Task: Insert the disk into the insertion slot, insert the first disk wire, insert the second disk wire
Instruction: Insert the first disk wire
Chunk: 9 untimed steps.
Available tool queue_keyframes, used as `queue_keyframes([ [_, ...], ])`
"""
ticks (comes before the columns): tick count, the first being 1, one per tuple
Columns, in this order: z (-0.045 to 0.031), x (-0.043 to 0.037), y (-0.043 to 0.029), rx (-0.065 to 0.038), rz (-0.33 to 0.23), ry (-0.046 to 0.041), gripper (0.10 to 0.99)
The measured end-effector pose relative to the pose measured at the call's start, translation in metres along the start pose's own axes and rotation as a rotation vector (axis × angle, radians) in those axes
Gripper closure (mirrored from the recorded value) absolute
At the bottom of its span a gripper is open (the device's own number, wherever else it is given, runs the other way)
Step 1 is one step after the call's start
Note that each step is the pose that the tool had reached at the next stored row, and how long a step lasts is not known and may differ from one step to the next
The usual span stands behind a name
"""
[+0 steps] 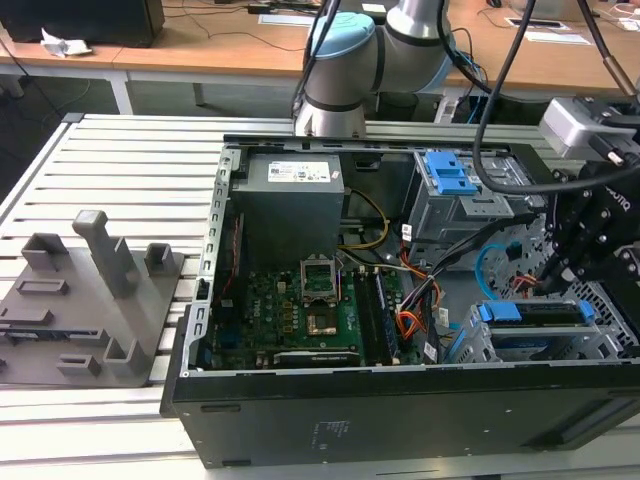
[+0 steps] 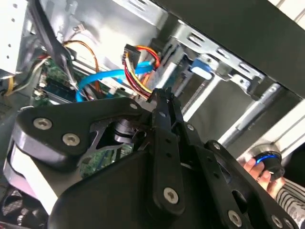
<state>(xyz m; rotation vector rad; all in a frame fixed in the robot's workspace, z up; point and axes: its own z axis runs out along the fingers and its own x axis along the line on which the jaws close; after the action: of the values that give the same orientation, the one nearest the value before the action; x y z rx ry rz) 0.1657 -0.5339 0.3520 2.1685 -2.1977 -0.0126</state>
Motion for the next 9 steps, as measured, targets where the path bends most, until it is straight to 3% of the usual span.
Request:
queue_keyframes([
  [9, 0.0042, 0.0031, -0.0116, -0.005, 0.000, 0.0001, 0.922],
])
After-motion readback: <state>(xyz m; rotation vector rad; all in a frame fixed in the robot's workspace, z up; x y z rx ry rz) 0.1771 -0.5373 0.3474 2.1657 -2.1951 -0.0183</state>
